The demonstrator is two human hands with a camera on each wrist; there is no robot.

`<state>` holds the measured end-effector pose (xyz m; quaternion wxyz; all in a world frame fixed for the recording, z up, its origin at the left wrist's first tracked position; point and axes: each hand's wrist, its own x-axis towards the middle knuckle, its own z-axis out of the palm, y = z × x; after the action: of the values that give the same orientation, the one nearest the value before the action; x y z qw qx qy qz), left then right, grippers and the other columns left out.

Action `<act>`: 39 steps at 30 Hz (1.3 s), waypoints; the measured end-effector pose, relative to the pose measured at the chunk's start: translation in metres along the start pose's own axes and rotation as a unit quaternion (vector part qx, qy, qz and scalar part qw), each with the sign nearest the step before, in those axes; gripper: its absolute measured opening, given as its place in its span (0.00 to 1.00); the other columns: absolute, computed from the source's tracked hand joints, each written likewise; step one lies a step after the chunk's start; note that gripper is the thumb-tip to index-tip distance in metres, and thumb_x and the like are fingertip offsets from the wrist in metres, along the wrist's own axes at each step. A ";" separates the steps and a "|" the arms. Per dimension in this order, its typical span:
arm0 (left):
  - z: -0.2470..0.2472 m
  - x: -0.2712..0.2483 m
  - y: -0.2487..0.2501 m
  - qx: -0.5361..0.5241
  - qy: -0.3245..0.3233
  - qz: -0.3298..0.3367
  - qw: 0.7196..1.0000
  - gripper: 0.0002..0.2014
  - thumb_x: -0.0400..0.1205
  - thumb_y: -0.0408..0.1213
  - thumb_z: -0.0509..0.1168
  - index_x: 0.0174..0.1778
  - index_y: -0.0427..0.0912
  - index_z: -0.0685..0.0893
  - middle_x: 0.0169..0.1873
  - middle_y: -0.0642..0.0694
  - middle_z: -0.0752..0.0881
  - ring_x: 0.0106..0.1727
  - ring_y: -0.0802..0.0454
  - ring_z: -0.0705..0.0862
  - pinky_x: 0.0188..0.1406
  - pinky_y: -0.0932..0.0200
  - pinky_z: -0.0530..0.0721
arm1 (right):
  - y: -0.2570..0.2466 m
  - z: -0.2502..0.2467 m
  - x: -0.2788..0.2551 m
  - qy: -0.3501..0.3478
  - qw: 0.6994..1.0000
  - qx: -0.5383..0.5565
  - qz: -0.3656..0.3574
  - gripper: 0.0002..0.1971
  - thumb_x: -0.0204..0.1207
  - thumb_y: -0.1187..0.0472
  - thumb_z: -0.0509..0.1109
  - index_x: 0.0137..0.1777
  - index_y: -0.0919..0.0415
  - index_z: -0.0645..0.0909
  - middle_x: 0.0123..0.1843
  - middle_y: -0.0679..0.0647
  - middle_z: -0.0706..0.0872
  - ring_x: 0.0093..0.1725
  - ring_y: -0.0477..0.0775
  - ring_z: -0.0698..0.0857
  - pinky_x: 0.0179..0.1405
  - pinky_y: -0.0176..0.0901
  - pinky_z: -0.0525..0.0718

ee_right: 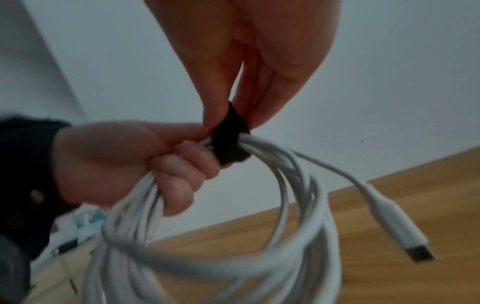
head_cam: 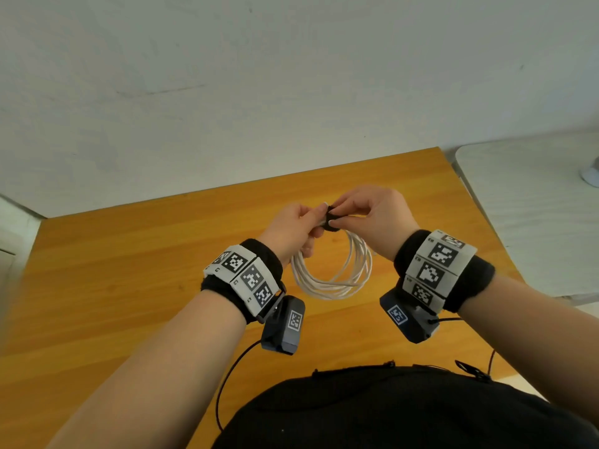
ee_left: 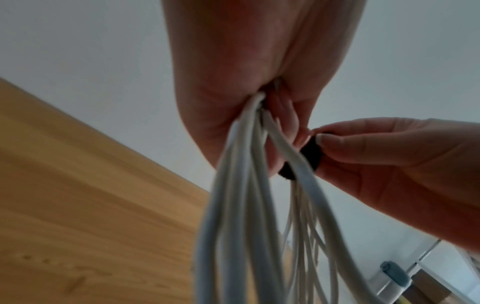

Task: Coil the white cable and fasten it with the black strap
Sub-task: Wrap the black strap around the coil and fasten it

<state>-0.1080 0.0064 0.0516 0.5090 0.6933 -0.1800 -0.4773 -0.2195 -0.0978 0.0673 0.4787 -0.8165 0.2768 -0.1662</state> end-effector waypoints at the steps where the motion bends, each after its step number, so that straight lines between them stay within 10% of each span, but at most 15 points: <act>1: 0.001 0.000 0.001 -0.021 -0.010 0.001 1.000 0.15 0.86 0.46 0.57 0.46 0.35 0.75 0.26 0.46 0.72 0.15 0.58 0.63 0.18 0.63 0.66 | 0.000 0.003 -0.001 0.006 0.999 -0.029 -0.022 0.06 0.68 0.67 0.77 0.44 0.63 0.90 0.49 0.51 0.87 0.45 0.45 0.85 0.50 0.29 0.82; 7: -0.006 -0.002 0.002 -0.089 0.002 -0.010 0.996 0.15 0.86 0.45 0.56 0.39 0.39 0.77 0.26 0.47 0.70 0.15 0.58 0.64 0.16 0.65 0.66 | -0.003 0.004 -0.004 -0.069 0.985 -0.137 -0.076 0.14 0.77 0.61 0.69 0.62 0.57 0.85 0.66 0.49 0.84 0.63 0.45 0.81 0.58 0.25 0.71; 12: -0.016 -0.004 0.000 -0.045 0.010 0.031 0.998 0.14 0.86 0.44 0.58 0.56 0.38 0.80 0.28 0.47 0.73 0.17 0.59 0.65 0.22 0.62 0.66 | -0.002 -0.008 0.007 -0.010 0.998 0.010 0.057 0.16 0.81 0.53 0.64 0.63 0.58 0.83 0.59 0.51 0.88 0.59 0.46 0.83 0.54 0.31 0.78; 20: -0.020 -0.017 0.012 -0.017 -0.031 0.068 0.997 0.11 0.85 0.42 0.59 0.56 0.40 0.80 0.27 0.46 0.75 0.17 0.60 0.66 0.25 0.62 0.66 | -0.007 -0.002 0.005 -0.136 0.986 0.049 0.077 0.21 0.79 0.48 0.63 0.70 0.52 0.77 0.59 0.53 0.87 0.58 0.48 0.85 0.59 0.38 0.80; 26: -0.024 -0.024 0.012 -0.055 -0.011 0.049 0.997 0.15 0.83 0.44 0.62 0.58 0.36 0.78 0.26 0.48 0.78 0.16 0.60 0.66 0.23 0.63 0.68 | -0.016 0.003 -0.005 -0.119 0.990 0.061 0.031 0.18 0.77 0.52 0.67 0.67 0.48 0.78 0.43 0.53 0.87 0.39 0.45 0.83 0.44 0.30 0.81; 33: -0.026 -0.038 0.022 -0.017 -0.013 0.074 0.997 0.11 0.84 0.44 0.62 0.48 0.37 0.78 0.26 0.47 0.77 0.15 0.60 0.67 0.25 0.61 0.69 | -0.022 0.014 -0.015 -0.081 0.990 0.117 0.022 0.20 0.70 0.58 0.76 0.62 0.49 0.81 0.47 0.63 0.87 0.43 0.57 0.84 0.52 0.52 0.84; 39: -0.032 -0.048 0.027 0.004 -0.006 0.095 0.995 0.11 0.84 0.44 0.62 0.45 0.39 0.78 0.26 0.47 0.77 0.15 0.60 0.67 0.24 0.61 0.68 | -0.042 0.012 -0.024 -0.086 0.982 0.163 0.044 0.06 0.78 0.51 0.65 0.53 0.44 0.82 0.43 0.50 0.84 0.40 0.45 0.79 0.43 0.37 0.82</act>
<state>-0.0977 0.0474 0.0995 0.5477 0.6722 -0.2502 -0.4307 -0.2195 -0.0587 0.0984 0.6343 -0.7257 0.2396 -0.1169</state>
